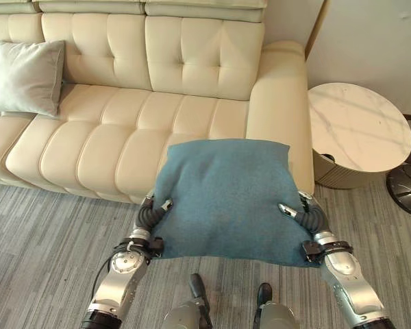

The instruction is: Pick up all the scattered cushions and arrange them neatly on the sofa.

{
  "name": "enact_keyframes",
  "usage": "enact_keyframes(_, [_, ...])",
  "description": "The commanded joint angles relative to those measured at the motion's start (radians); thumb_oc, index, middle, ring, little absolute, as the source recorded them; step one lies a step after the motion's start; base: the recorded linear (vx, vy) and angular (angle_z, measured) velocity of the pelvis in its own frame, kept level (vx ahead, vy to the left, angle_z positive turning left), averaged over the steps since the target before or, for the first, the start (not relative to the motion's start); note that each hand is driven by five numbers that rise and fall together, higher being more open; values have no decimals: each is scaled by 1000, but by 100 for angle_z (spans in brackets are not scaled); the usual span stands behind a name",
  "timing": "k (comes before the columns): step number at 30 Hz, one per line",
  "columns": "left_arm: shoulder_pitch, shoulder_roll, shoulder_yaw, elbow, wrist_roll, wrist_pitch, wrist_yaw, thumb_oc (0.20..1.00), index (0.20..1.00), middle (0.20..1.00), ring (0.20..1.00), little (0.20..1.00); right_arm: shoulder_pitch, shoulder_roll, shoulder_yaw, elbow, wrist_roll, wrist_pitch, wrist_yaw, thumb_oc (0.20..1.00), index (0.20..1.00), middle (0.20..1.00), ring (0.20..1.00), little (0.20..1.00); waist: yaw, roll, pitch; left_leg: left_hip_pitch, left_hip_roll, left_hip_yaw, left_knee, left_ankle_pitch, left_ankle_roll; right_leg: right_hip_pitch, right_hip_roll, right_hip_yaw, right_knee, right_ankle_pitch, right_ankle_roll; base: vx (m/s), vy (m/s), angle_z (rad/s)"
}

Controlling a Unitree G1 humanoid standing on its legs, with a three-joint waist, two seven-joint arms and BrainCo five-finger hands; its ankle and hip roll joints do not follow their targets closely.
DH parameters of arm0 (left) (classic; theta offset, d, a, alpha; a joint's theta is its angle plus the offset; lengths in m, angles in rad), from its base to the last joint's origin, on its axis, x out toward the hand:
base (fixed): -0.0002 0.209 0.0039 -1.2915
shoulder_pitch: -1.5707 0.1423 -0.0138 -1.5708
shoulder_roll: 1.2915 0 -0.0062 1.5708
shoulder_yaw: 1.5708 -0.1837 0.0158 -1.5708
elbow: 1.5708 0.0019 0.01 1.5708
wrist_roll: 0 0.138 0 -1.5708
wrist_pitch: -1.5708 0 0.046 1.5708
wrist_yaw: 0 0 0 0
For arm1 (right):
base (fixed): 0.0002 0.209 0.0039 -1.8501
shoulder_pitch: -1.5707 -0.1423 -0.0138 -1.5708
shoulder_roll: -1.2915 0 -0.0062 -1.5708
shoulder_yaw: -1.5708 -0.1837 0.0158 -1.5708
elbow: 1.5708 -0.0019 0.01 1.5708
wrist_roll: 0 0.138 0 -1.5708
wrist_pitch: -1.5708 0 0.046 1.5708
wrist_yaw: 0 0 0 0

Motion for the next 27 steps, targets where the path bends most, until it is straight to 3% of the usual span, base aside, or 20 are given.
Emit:
enact_keyframes(1, [-46, 10, -1, -163, 25, -100, -35, 200, 200, 200, 200, 200, -84, 29, 21, -129, 38, -98, 55, 200, 200, 200, 200, 200, 10, -45, -59, -50, 6, -53, 85, -123, -34, 66, 31, 52, 46, -84, 20, 212, 297, 2])
enact_keyframes(4, [-52, 15, 1, -164, 21, -97, -34, 200, 200, 200, 200, 200, -82, 35, 25, -140, 41, -96, 66, 200, 200, 200, 200, 200, 13, -45, -49, -39, -21, -71, 90, -139, -14, 24, 11, 74, 159, -47, 21, 94, 153, 13])
enact_keyframes(6, [-60, 17, -5, -156, 29, -98, -23, 200, 200, 200, 200, 200, -78, 45, 32, -133, 51, -100, 63, 200, 200, 200, 200, 200, 5, -30, -31, 14, -39, -93, 66, -153, 0, -48, 45, 114, 288, -39, 7, 231, 266, 8])
enact_keyframes(7, [-63, 18, -6, -155, 31, -98, -22, 200, 200, 200, 200, 200, -75, 45, 30, -130, 53, -101, 62, 200, 200, 200, 200, 200, -3, -19, -23, 43, -39, -100, 46, -153, -4, -90, 79, 120, 301, -58, -2, 153, 113, 4])
enact_keyframes(8, [-63, 18, -6, -155, 31, -98, -22, 200, 200, 200, 200, 200, -75, 44, 30, -130, 53, -101, 62, 200, 200, 200, 200, 200, -3, -19, -22, 44, -39, -100, 44, -153, -4, -90, 79, 121, 304, -60, -2, 198, 112, 32])
enact_keyframes(9, [-71, 20, -12, -157, 30, -101, -24, 200, 200, 200, 200, 200, -80, 36, 24, -129, 57, -103, 59, 200, 200, 200, 200, 200, -20, -6, -8, 68, -43, -110, 36, -157, -8, -141, 118, 117, 274, -71, -9, 185, 76, 26])
enact_keyframes(12, [-88, 18, -19, -157, 26, -106, -28, 200, 200, 200, 200, 200, -85, 26, 17, -134, 86, -107, 62, 200, 200, 200, 200, 200, -50, -5, 15, 120, -61, -130, 37, -195, -14, -213, 141, 105, 197, -36, 1, 260, 56, 17])
enact_keyframes(13, [-96, 13, -21, -148, 27, -107, -27, 200, 200, 200, 200, 200, -89, 26, 18, -133, 102, -110, 62, 200, 200, 200, 200, 200, -63, -17, 17, 162, -80, -134, 36, -228, -18, -252, 135, 69, 105, 10, 18, 280, 20, 54])
enact_keyframes(17, [-89, 1, -15, -145, 45, -108, -36, 200, 200, 200, 200, 200, -77, 21, 11, -133, 114, -110, 75, 200, 200, 200, 200, 200, -87, -26, 9, 230, -93, -150, 40, -278, -29, -264, 147, 1, -11, 55, 40, 339, -24, 33])
enact_keyframes(19, [-80, -6, -8, -145, 51, -106, -42, 200, 200, 200, 200, 200, -51, 21, 0, -136, 133, -103, 89, 200, 200, 200, 200, 200, -96, -30, -4, 270, -91, -159, 50, -305, -40, -267, 140, -47, -39, 79, 46, 357, -70, 3])
enact_keyframes(22, [-64, -19, -5, -151, 50, -112, -41, 200, 200, 200, 200, 200, -15, 22, -9, -139, 145, -105, 92, 200, 200, 200, 200, 200, -114, -19, -22, 324, -78, -174, 60, -328, -55, -248, 137, -53, -34, 81, 40, 412, -115, 26])
enact_keyframes(24, [-44, -39, -12, -157, 41, -112, -48, 200, 200, 200, 200, 200, 13, 4, -29, -132, 147, -112, 97, 200, 200, 200, 200, 200, -128, 0, -53, 331, -26, -161, 135, -249, -112, -190, 145, -47, -20, 86, 10, 484, -183, 57])
enact_keyframes(25, [-44, -39, -12, -157, 41, -112, -48, 200, 200, 200, 200, 200, 13, 4, -29, -132, 148, -112, 97, 200, 200, 200, 200, 200, -130, -3, -55, 328, -29, -163, 134, -245, -112, -191, 142, -47, -23, 89, 9, 405, -247, 66])
enact_keyframes(26, [-34, -38, -11, -170, 35, -108, -55, 200, 200, 200, 200, 200, 13, -30, -44, -134, 143, -113, 91, 200, 200, 200, 200, 200, -132, 5, -57, 258, 19, -158, 330, -151, -146, -141, 174, -32, -18, 49, -31, 267, -184, 47])
enact_keyframes(27, [-35, -37, -11, -170, 35, -108, -55, 200, 200, 200, 200, 200, 13, -29, -44, -134, 143, -113, 91, 200, 200, 200, 200, 200, -134, 1, -60, 253, 14, -159, 329, -147, -145, -144, 169, -32, -20, 52, -31, 385, -228, 14])
